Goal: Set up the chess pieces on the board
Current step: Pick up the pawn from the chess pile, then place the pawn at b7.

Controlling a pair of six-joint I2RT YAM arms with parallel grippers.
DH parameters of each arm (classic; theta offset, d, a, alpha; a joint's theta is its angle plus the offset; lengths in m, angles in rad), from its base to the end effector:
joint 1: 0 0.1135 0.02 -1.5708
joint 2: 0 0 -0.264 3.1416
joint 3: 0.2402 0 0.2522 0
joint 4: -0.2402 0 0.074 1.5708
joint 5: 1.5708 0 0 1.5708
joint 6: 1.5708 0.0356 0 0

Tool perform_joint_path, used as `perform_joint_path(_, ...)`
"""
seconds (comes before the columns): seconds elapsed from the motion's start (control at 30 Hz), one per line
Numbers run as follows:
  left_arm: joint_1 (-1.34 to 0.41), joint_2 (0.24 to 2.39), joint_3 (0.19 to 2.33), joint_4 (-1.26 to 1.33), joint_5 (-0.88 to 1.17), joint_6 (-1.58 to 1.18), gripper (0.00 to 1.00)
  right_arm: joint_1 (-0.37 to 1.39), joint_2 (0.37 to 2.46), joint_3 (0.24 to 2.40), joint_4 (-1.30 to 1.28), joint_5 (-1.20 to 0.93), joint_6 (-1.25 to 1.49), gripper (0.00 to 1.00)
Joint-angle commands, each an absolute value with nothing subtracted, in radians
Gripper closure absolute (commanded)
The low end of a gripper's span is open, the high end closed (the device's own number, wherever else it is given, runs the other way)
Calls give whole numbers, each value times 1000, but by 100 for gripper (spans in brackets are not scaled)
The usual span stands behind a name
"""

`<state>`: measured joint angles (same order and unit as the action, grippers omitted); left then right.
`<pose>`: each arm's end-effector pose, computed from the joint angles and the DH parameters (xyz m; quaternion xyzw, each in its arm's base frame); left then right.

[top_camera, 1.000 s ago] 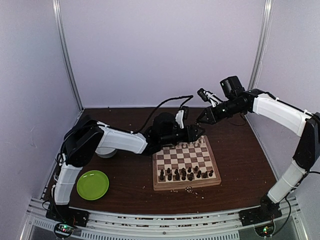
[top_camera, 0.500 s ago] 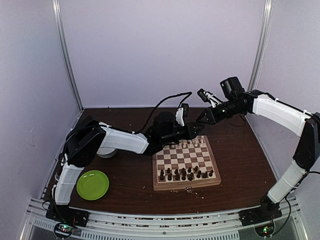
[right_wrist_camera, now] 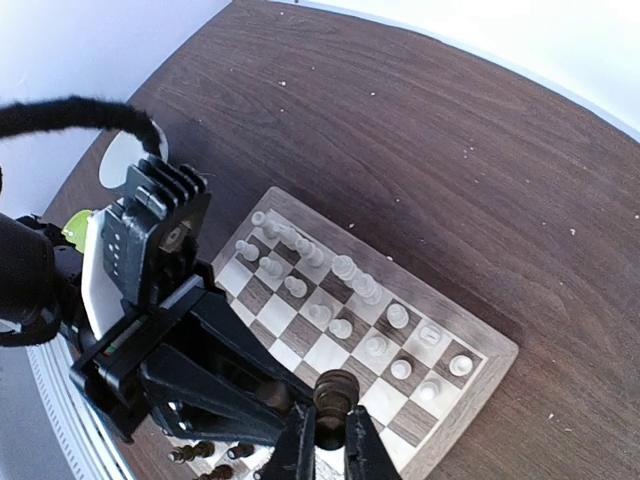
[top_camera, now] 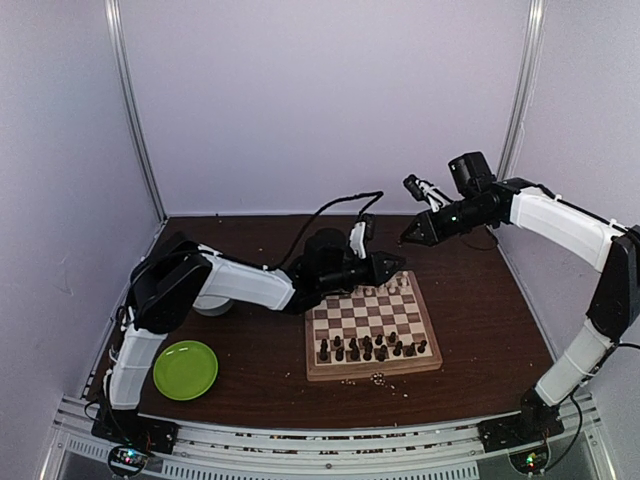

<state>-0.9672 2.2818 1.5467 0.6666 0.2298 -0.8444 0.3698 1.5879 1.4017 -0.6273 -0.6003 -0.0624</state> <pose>0.2900 -0.4349 0.1863 0.1227 0.7199 -0.5852 0.3524 0.3166 0.1443 0.3160 -0.2971 0.8435 0.3255 0.3069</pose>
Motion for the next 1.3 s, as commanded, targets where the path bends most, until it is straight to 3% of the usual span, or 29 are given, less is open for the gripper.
perform_joint_path(0.0, -930, 2140, 1419, 596, 294, -784, 100, 348, 1509, 1361, -641, -557, -137, 93)
perform_joint_path(0.17, -860, 1945, 1312, 357, 346, -649, 100, 362, 1487, 1284, -734, -557, -305, 92)
perform_joint_path(0.47, -739, 1763, 1376, -81, 392, -397, 99, 536, 1532, 1169, -878, -410, -529, 92)
perform_joint_path(0.73, -718, 1674, 1261, -68, 373, -389, 99, 646, 1596, 1122, -877, -292, -552, 92)
perform_joint_path(1.27, -718, 1616, 1196, -146, 364, -389, 98, 669, 1675, 1128, -847, -300, -540, 91)
